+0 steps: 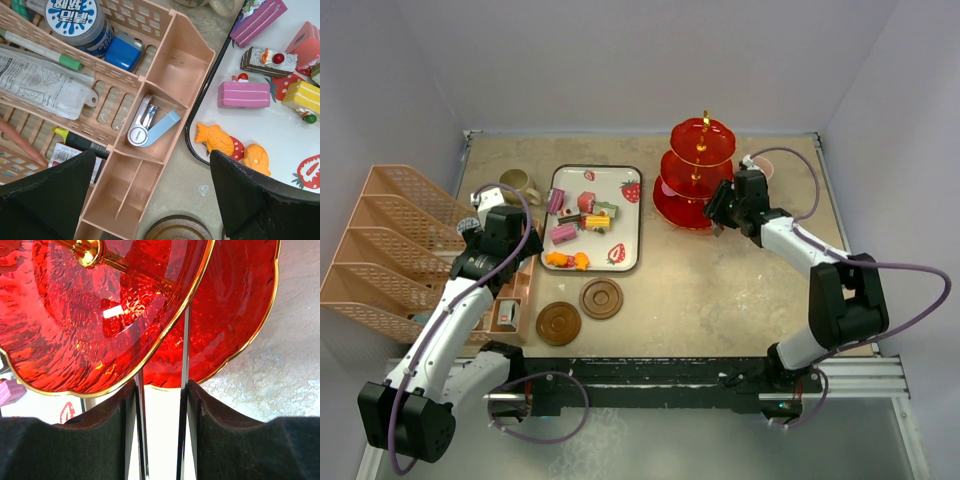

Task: Serve the afternoon tea
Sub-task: Place the desert on the desert table.

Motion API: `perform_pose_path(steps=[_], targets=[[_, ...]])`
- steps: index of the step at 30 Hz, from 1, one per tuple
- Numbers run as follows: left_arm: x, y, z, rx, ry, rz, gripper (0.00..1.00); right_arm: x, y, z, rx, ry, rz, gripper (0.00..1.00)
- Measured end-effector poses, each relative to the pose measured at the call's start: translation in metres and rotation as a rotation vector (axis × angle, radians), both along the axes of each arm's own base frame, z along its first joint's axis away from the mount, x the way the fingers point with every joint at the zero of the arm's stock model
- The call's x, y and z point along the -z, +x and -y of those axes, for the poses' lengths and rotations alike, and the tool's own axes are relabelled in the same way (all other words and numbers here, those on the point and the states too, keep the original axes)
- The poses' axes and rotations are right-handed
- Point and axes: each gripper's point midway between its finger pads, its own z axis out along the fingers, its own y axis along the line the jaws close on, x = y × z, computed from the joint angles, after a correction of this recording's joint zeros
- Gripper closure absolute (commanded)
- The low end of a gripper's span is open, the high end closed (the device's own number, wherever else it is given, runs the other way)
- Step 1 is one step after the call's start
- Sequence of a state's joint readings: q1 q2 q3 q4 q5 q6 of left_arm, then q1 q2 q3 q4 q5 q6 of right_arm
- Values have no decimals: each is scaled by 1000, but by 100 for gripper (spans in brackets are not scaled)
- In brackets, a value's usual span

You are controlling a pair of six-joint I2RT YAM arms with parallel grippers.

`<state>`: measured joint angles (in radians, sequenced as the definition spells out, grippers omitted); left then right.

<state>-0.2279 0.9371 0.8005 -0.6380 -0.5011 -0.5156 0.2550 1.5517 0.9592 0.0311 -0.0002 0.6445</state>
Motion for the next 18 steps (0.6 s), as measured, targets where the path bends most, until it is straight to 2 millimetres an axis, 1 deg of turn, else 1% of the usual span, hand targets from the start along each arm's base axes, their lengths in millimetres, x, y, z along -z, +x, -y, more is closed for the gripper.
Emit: perform_pose_path(steps=[8, 13, 18], targets=[[0, 0, 2, 9, -6, -2, 6, -13, -12, 3, 0, 2, 10, 57], [1, 0, 3, 13, -10, -2, 6, -9, -18, 4, -2, -2, -9, 58], [1, 0, 3, 13, -10, -2, 6, -8, -34, 6, -19, -3, -34, 58]])
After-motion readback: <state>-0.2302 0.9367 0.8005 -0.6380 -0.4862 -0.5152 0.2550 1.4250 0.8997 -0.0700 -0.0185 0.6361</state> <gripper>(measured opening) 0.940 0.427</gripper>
